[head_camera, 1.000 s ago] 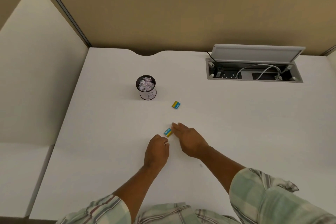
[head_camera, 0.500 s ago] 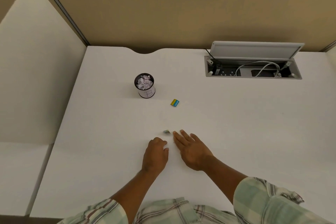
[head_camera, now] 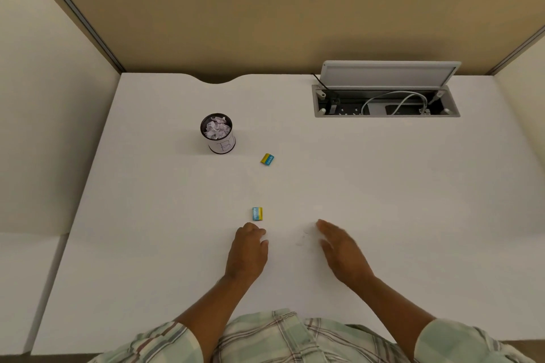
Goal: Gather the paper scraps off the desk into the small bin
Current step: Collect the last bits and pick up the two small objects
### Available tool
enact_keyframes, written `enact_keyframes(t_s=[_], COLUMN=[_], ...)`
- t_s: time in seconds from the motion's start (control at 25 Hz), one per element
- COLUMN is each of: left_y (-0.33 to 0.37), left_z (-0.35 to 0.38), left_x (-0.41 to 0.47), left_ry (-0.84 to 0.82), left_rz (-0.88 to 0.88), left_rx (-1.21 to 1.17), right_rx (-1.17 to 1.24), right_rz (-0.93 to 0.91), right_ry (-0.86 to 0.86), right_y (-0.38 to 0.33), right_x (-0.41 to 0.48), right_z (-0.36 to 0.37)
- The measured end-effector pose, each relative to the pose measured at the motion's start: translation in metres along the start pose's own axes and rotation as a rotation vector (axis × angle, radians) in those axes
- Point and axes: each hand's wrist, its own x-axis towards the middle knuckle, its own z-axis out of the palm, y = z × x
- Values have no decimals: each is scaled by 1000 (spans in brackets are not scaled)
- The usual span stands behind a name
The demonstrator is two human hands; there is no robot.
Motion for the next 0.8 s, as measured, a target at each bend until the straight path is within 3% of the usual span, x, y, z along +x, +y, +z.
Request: enact_keyframes(t_s=[0.08, 0.2, 0.48, 0.6, 0.68, 0.8], left_y=[4, 15, 52, 58, 59, 62], left_z=[6, 15, 35, 41, 43, 48], left_x=[-3, -4, -1, -2, -2, -2], left_ry=[-31, -85, -149, -163, -145, -110], left_rz=[-2, 9, -9, -14, -25, -36], left_rx=[-11, -41, -80, -97, -97, -107], right_rx=[107, 114, 262, 382, 343, 221], right_rz=[251, 453, 386, 437, 438, 350], right_ry=[163, 63, -26, 34, 80, -27], right_y=[5, 5, -35, -26, -15, -9], right_x=[4, 3, 18, 27, 33, 43], right_z=[-6, -3, 17, 0, -12, -20])
